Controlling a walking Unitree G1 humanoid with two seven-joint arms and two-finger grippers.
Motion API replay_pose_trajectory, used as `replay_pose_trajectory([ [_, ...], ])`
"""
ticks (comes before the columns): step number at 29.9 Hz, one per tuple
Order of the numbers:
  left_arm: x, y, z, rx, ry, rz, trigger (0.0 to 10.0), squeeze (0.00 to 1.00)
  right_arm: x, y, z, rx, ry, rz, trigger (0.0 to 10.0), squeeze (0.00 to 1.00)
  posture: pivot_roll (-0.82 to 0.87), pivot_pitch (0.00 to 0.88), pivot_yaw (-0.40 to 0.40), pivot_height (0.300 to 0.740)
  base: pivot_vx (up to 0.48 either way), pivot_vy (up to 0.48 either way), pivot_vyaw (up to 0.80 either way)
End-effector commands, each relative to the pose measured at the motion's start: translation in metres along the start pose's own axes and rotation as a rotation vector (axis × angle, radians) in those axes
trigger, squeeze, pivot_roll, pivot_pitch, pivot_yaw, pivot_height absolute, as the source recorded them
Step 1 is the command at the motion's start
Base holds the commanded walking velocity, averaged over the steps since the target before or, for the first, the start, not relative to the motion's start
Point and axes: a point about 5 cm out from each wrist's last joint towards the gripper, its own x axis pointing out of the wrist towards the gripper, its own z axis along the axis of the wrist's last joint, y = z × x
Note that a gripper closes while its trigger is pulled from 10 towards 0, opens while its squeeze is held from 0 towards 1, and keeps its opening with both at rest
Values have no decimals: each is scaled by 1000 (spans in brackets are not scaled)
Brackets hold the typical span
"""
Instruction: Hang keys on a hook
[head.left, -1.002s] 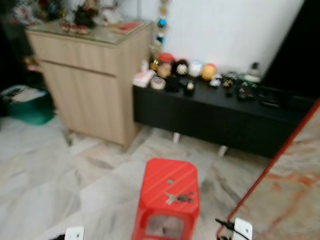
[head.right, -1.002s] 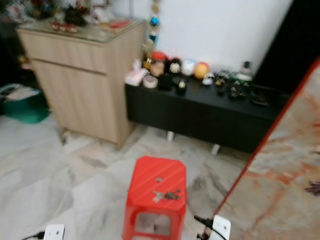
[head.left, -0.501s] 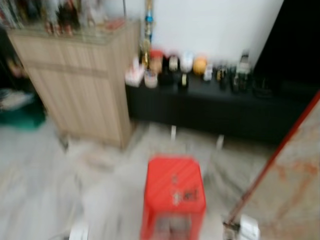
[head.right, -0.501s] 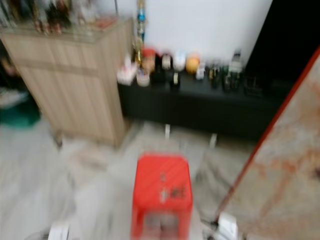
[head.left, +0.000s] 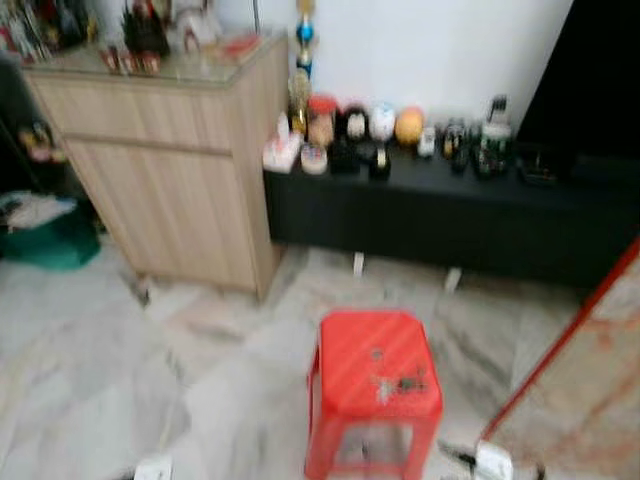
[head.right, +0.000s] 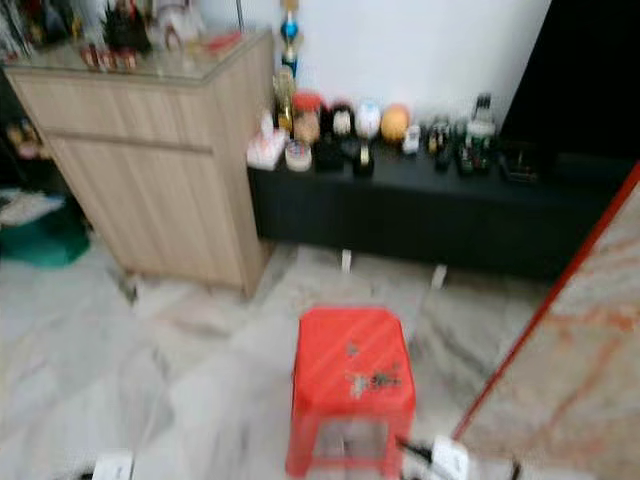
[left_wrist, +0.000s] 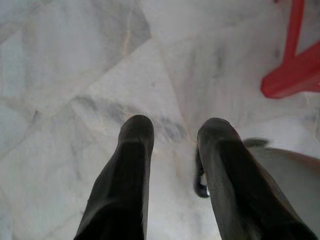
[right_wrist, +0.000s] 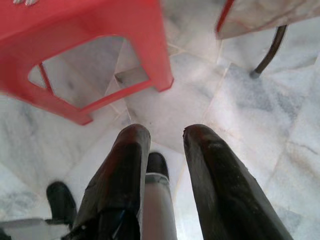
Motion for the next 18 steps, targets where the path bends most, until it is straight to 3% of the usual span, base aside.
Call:
replay_pose_trajectory([
  [1,-2,4,-6,4,18,9,10000,0,1,8,2,6,-3,23,10000,0,95,0,-39,740,0,326,0],
  [18,-2,1,-5,4,5,-11,10000,0,0,4,0,6,-2,30,10000,0,98,0,-41,740,0,17,0],
])
